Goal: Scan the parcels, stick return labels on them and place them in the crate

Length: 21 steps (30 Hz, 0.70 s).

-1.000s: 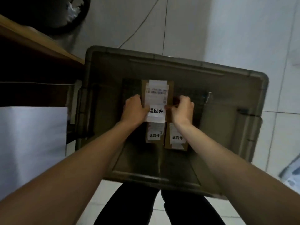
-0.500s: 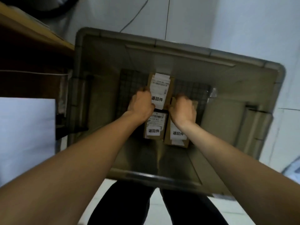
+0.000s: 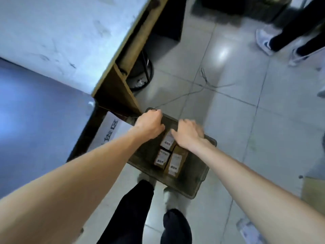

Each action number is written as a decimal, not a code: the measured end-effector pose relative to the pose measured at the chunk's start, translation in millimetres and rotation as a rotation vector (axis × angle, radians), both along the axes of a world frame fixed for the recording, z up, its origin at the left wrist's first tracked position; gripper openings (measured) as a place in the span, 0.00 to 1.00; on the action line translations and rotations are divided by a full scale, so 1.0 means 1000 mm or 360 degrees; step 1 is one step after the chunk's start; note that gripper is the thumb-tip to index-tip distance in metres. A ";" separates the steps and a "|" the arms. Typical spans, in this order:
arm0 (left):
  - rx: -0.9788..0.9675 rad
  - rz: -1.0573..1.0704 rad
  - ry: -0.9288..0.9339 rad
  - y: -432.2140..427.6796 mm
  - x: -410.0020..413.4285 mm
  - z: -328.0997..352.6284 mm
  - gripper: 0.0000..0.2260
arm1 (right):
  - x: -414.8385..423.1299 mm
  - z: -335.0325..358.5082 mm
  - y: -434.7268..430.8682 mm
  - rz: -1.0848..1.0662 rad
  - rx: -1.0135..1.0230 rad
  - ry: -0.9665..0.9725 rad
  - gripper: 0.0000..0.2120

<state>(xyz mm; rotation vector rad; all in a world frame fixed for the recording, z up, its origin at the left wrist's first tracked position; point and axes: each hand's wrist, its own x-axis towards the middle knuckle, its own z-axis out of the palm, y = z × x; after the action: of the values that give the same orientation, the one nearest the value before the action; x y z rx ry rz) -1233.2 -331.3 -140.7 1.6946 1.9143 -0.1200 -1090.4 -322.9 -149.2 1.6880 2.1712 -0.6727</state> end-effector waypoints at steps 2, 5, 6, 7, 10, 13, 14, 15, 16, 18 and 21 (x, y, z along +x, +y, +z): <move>0.0118 0.0129 0.0009 -0.011 -0.015 0.065 0.13 | -0.018 0.057 -0.005 0.0117 0.0086 0.0050 0.25; 0.0325 0.0385 -0.0048 -0.045 -0.042 0.147 0.06 | -0.054 0.135 -0.024 0.0266 0.0241 0.0244 0.22; 0.0362 0.0473 -0.0048 -0.060 -0.052 0.169 0.05 | -0.068 0.158 -0.033 0.0334 0.0286 0.0325 0.21; 0.0385 0.0569 -0.0041 -0.077 -0.063 0.189 0.05 | -0.083 0.178 -0.044 0.0417 0.0335 0.0397 0.19; 0.0491 0.0903 -0.0046 -0.143 -0.103 0.239 0.06 | -0.132 0.229 -0.082 0.0671 0.0439 0.0601 0.13; 0.0606 0.1241 0.0039 -0.227 -0.150 0.280 0.07 | -0.190 0.267 -0.134 0.0921 0.0514 0.0776 0.07; 0.0647 0.1360 0.0071 -0.258 -0.165 0.291 0.07 | -0.211 0.277 -0.156 0.1014 0.0524 0.0830 0.05; 0.0687 0.1490 0.0105 -0.291 -0.179 0.301 0.06 | -0.231 0.286 -0.179 0.1113 0.0526 0.0879 0.04; 0.0722 0.1619 0.0151 -0.325 -0.193 0.309 0.06 | -0.251 0.293 -0.204 0.1214 0.0527 0.0912 0.04; 0.0763 0.1848 0.0256 -0.396 -0.216 0.321 0.07 | -0.290 0.305 -0.260 0.1408 0.0530 0.0953 0.05; 0.0776 0.2131 0.0331 -0.497 -0.242 0.327 0.07 | -0.338 0.313 -0.348 0.1653 0.0500 0.1026 0.08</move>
<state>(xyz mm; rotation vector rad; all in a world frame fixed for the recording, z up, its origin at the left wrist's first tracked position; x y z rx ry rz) -1475.3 -828.8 185.8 0.2995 2.9681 0.7434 -1428.6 -671.1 164.1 0.1976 3.2336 -0.5970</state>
